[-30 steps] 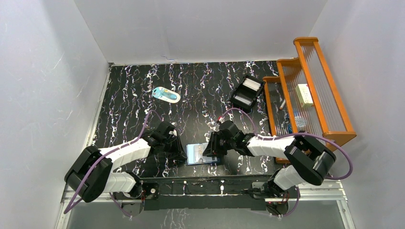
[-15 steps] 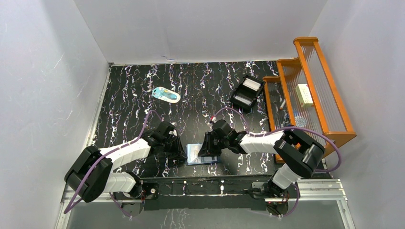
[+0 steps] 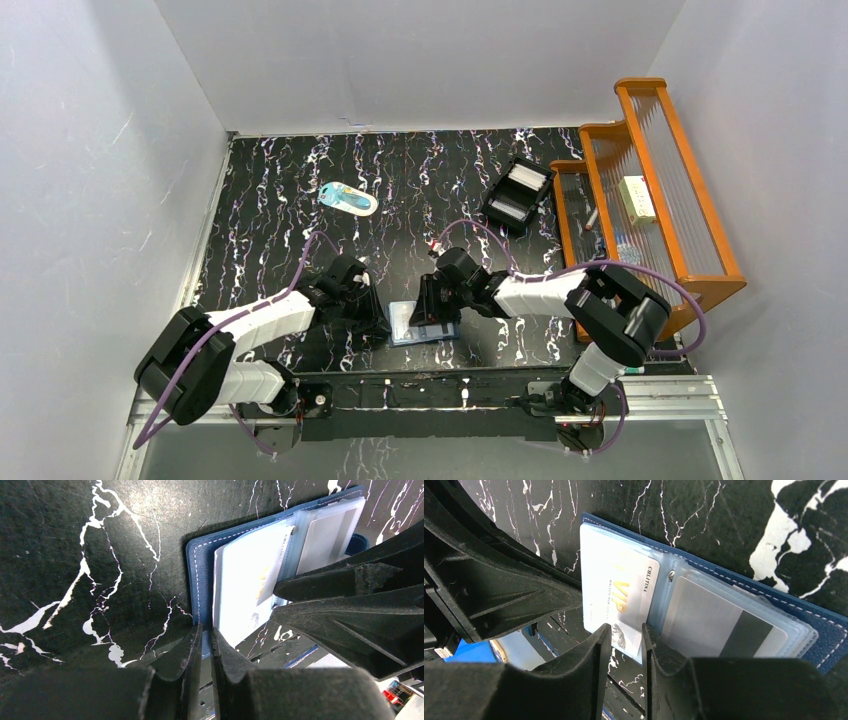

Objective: Put the credit cards into the card holder
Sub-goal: Insert the credit card into the card holder, then turn over the card slot in the card holder.

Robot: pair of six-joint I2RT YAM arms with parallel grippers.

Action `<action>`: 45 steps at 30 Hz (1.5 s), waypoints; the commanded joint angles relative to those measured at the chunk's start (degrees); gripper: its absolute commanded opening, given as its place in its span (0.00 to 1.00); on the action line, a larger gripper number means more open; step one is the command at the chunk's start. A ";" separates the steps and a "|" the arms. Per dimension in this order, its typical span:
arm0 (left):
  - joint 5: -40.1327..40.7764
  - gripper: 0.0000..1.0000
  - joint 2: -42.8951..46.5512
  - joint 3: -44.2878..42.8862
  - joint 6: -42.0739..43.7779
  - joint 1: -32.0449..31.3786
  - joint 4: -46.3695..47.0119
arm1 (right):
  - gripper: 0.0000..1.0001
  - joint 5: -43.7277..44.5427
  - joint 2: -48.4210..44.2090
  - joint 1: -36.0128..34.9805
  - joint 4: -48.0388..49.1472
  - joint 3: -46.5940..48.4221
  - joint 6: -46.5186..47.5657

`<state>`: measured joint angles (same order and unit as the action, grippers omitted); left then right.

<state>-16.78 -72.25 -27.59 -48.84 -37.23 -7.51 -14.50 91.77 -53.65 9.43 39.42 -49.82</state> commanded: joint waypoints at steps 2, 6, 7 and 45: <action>-0.54 0.11 1.32 0.50 0.06 0.23 -1.26 | 0.37 -1.16 1.04 -0.30 1.16 3.41 4.13; -0.52 0.12 1.32 0.21 0.15 0.23 -1.47 | 0.38 -3.22 0.72 -0.29 1.77 4.05 5.93; -0.47 0.12 1.37 -0.01 0.21 0.23 -1.68 | 0.38 -3.67 0.75 -0.29 1.04 4.59 6.49; 3.06 0.45 3.79 -0.98 -4.93 0.23 3.10 | 0.43 5.26 -8.72 6.99 -12.04 0.38 11.15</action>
<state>-15.18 -70.00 -27.68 -54.35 -37.23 -1.80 -9.56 82.78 -46.92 -4.12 39.90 -38.96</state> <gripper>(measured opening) 0.442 0.428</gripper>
